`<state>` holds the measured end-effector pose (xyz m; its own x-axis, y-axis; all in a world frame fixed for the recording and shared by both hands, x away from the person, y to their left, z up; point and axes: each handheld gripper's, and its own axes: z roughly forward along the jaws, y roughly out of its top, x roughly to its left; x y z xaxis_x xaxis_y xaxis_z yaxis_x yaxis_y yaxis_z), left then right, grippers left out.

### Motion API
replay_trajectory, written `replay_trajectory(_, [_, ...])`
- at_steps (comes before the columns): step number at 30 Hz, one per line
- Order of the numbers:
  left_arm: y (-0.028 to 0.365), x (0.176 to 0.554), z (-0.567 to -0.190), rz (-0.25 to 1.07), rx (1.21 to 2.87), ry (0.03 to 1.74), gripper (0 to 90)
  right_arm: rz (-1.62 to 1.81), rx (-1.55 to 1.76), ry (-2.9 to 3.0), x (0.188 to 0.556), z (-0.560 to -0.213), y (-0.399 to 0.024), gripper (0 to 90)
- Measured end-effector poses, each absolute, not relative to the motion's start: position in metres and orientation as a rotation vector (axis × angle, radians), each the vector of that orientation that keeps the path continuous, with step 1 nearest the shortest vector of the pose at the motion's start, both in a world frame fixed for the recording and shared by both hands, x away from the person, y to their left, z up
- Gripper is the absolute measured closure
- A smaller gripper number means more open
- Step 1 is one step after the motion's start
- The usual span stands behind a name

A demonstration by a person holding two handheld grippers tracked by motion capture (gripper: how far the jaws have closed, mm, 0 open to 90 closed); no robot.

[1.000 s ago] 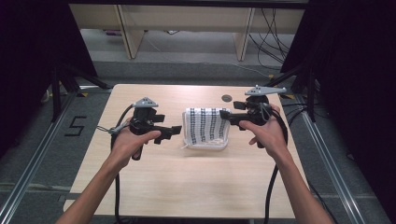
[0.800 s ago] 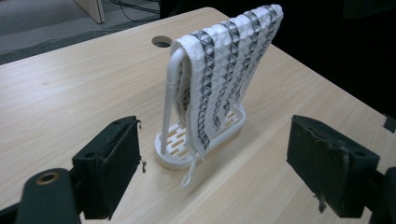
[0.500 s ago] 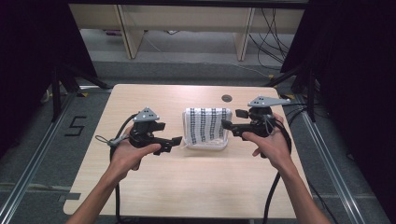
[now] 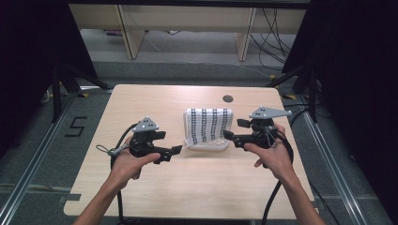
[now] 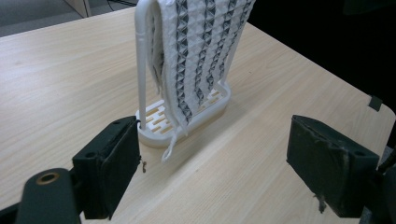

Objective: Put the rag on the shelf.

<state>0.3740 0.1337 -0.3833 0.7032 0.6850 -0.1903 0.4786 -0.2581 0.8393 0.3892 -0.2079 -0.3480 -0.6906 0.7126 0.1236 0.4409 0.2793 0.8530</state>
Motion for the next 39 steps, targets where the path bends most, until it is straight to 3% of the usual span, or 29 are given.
replay_trajectory(39, [0.151, 0.324, -0.450, 0.273, 1.969, 0.848, 16.8, 1.341, 1.016, 2.346, 0.340, -0.402, -0.211, 27.5])
